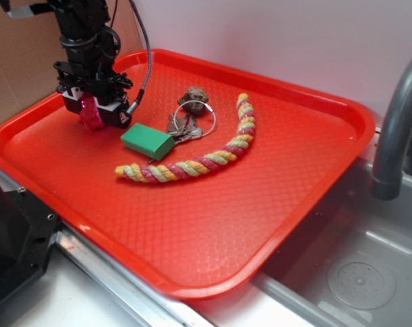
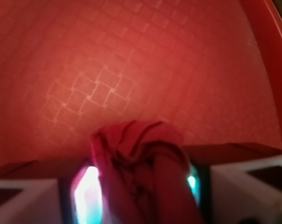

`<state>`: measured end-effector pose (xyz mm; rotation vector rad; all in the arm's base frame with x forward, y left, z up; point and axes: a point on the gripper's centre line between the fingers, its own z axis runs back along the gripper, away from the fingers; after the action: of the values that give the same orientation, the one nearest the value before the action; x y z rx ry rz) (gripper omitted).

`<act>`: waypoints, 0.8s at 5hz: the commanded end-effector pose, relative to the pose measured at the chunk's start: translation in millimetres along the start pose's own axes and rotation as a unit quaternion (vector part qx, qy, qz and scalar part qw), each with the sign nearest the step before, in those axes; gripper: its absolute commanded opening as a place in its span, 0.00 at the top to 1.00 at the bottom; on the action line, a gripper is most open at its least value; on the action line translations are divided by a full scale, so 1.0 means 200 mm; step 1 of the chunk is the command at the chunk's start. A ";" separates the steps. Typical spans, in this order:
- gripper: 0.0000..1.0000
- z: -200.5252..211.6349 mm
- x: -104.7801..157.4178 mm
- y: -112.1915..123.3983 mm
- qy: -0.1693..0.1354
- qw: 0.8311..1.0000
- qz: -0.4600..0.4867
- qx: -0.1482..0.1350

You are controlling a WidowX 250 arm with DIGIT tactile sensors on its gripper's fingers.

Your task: Grab the red paper.

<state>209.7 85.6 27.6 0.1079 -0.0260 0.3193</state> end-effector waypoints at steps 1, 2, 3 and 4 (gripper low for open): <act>1.00 0.38 -0.01 -0.02 -0.039 0.997 -0.037 -0.047; 1.00 0.65 -0.10 -0.16 -0.054 0.996 -0.047 -0.055; 1.00 0.92 -0.18 -0.27 -0.069 0.991 -0.082 -0.074; 1.00 1.17 -0.21 -0.27 -0.079 0.987 -0.103 -0.091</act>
<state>191.6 -10.4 241.6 -0.0382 -0.1491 0.1122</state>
